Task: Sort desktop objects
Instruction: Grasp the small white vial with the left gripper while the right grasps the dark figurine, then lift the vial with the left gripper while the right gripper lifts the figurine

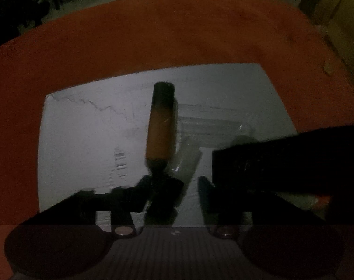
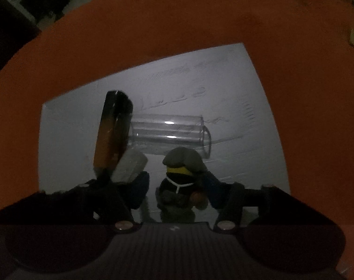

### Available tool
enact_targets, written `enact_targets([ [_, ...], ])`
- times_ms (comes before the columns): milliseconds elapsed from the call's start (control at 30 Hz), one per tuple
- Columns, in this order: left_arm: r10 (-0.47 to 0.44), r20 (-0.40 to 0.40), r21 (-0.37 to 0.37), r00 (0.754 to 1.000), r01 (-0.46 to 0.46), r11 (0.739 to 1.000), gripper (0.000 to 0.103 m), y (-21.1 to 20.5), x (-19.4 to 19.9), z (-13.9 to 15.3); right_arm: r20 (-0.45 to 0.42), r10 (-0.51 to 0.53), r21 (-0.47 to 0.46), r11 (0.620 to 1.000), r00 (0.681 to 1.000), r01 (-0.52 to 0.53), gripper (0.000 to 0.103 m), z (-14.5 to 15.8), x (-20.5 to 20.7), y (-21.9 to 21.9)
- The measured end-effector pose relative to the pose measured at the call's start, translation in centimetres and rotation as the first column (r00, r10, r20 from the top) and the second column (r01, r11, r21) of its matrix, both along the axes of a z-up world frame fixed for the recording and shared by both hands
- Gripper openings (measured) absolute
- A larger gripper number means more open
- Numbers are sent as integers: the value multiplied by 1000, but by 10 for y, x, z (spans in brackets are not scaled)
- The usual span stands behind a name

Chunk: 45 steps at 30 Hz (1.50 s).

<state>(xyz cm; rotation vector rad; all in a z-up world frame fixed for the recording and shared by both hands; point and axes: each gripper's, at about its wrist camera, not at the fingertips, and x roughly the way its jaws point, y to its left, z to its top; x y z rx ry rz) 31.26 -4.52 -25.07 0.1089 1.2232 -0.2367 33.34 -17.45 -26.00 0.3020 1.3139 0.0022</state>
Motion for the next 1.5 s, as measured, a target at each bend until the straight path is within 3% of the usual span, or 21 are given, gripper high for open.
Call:
enact_targets([
  [33, 4, -16, -4, 1000, -4, 1000, 25, 1, 1, -1, 8, 19, -22, 1000, 1000, -18, 44, 0, -2, 4],
  [300, 33, -49, -77, 998, -36, 996, 23, 21, -9, 0, 39, 47, -12, 999, 998, -47, 44, -2, -12, -2],
  [600, 8, -57, -38, 998, -10, 999, 24, 37, -10, 10, 2, 82, -6, 997, 997, -82, 44, 0, -4, -15],
  [700, 7, -36, -61, 999, -9, 998, 34, 39, -8, 14, -9, 53, -4, 999, 999, -53, 50, 1, -3, -16],
  [767, 28, -36, -70, 999, -30, 997, 37, 39, -6, 16, 1, 30, 5, 1000, 1000, -30, 63, 2, -3, -16],
  [1167, 55, -69, -102, 996, -62, 993, 37, 30, 7, 5, -7, 30, -7, 1000, 1000, -30, 63, -9, -7, 0],
  [1300, 58, -75, -127, 995, -67, 990, 27, 31, 9, 1, -1, 24, -2, 1000, 1000, -24, 63, -10, -7, -1],
  [1400, 86, -82, -147, 993, -97, 984, 24, 34, 10, 0, 7, 10, 8, 1000, 1000, -10, 63, -12, -7, -2],
  [1500, 77, -41, -136, 996, -82, 987, 23, 35, 9, 2, 10, -13, 28, 1000, 1000, 13, 63, -14, -6, -3],
])
